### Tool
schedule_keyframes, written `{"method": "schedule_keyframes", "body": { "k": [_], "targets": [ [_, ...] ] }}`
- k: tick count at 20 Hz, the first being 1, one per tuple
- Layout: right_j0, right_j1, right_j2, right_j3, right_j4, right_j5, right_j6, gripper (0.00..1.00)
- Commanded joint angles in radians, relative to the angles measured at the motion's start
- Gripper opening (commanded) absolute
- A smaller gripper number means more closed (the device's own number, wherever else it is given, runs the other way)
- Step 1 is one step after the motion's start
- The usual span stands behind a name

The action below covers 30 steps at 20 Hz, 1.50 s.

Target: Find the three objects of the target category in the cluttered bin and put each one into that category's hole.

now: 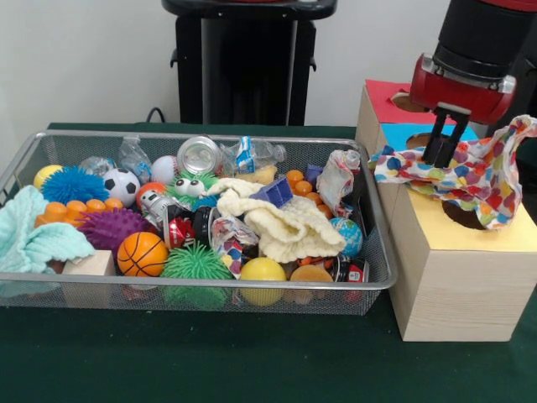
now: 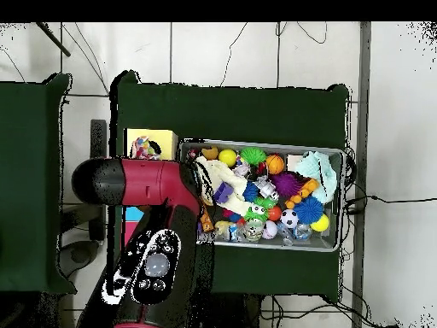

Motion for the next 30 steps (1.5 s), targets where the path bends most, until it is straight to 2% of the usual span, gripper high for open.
{"method": "schedule_keyframes", "body": {
  "k": [1, 4, 8, 10, 14, 17, 22, 24, 28, 30],
  "targets": [
    [0.006, 0.036, 0.121, 0.075, 0.06, 0.005, 0.196, 0.0],
    [-0.004, 0.034, 0.133, 0.055, 0.081, 0.025, 0.185, 0.0],
    [-0.009, 0.065, 0.133, 0.003, 0.083, 0.035, 0.178, 0.0],
    [-0.007, 0.089, 0.13, -0.017, 0.087, -0.007, 0.186, 0.0],
    [-0.029, 0.162, 0.12, -0.116, 0.082, -0.123, 0.178, 0.0],
    [-0.042, 0.216, 0.105, -0.205, 0.08, -0.141, 0.176, 0.0],
    [-0.038, 0.261, 0.048, -0.283, 0.081, -0.194, 0.214, 0.0],
    [-0.043, 0.289, 0.024, -0.335, 0.078, -0.17, 0.211, 0.0],
    [-0.039, 0.325, -0.01, -0.372, 0.079, -0.142, 0.229, 0.0],
    [-0.029, 0.361, -0.05, -0.411, 0.079, -0.058, 0.259, 0.0]
  ]
}}
